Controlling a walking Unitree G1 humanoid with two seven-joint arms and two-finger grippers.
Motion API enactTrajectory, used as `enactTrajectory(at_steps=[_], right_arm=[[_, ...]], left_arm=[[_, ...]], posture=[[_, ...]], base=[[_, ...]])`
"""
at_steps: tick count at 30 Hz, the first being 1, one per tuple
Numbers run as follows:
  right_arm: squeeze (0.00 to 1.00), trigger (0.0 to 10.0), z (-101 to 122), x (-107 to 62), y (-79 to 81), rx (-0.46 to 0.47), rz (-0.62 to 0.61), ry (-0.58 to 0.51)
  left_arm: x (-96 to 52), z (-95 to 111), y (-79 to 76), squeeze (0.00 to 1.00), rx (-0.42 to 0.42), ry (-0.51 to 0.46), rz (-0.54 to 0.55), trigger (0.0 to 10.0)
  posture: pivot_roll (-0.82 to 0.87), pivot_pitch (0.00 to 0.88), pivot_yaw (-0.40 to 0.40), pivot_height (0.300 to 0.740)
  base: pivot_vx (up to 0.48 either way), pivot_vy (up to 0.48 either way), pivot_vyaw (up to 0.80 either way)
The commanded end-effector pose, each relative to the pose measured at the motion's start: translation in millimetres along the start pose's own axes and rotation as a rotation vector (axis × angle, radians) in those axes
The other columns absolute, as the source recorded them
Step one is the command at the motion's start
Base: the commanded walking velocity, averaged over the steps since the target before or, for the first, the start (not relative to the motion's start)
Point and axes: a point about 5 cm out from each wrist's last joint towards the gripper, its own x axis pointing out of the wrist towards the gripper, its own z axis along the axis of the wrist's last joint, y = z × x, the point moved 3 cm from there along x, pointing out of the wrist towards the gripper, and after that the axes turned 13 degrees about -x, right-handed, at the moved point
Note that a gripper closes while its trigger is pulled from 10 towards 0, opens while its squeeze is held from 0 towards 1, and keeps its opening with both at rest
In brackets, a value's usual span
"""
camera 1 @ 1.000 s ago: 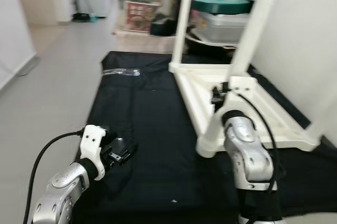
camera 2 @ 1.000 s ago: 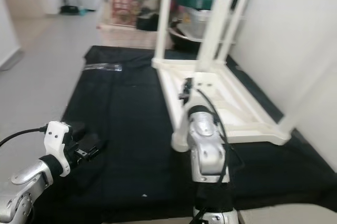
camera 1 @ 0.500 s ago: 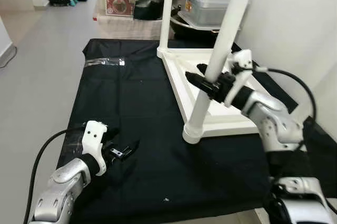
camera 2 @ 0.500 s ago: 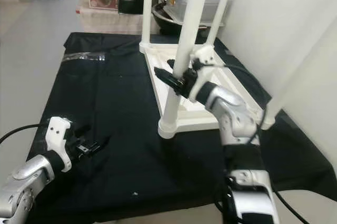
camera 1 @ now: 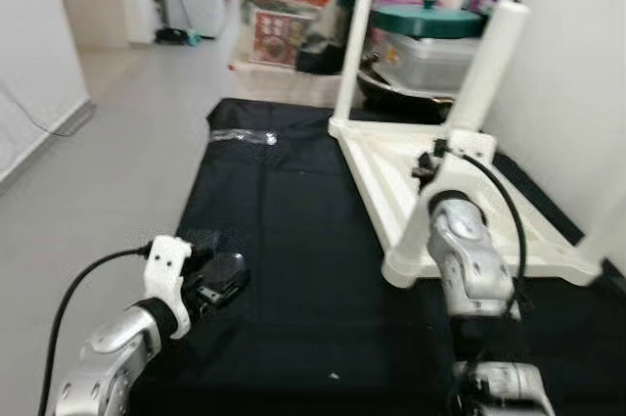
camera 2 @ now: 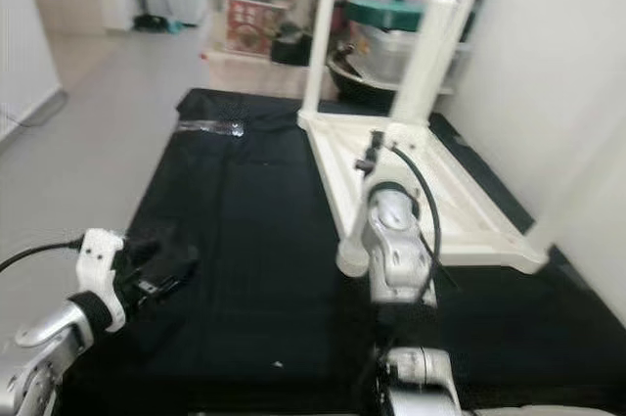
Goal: Building children table
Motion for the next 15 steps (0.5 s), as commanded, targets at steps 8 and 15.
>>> enactTrajectory(at_steps=[8, 15], right_arm=[[0.0, 10.0, 38.9, 19.7, 10.9, 0.112, 0.37, -0.136], [0.0, 10.0, 53.4, -7.5, 8.4, 0.014, 1.009, -0.336]], left_arm=[[10.5, -0.1, -8.2, 0.0, -0.003, 0.013, -0.05, 10.0], [10.6, -1.5, -10.1, 0.0, -0.005, 0.01, -0.053, 10.0]], posture=[[0.07, 0.0, -0.111, 0.74], [0.08, 0.0, -0.122, 0.74]], base=[[0.0, 0.0, 0.0], [0.0, 0.0, 0.0]])
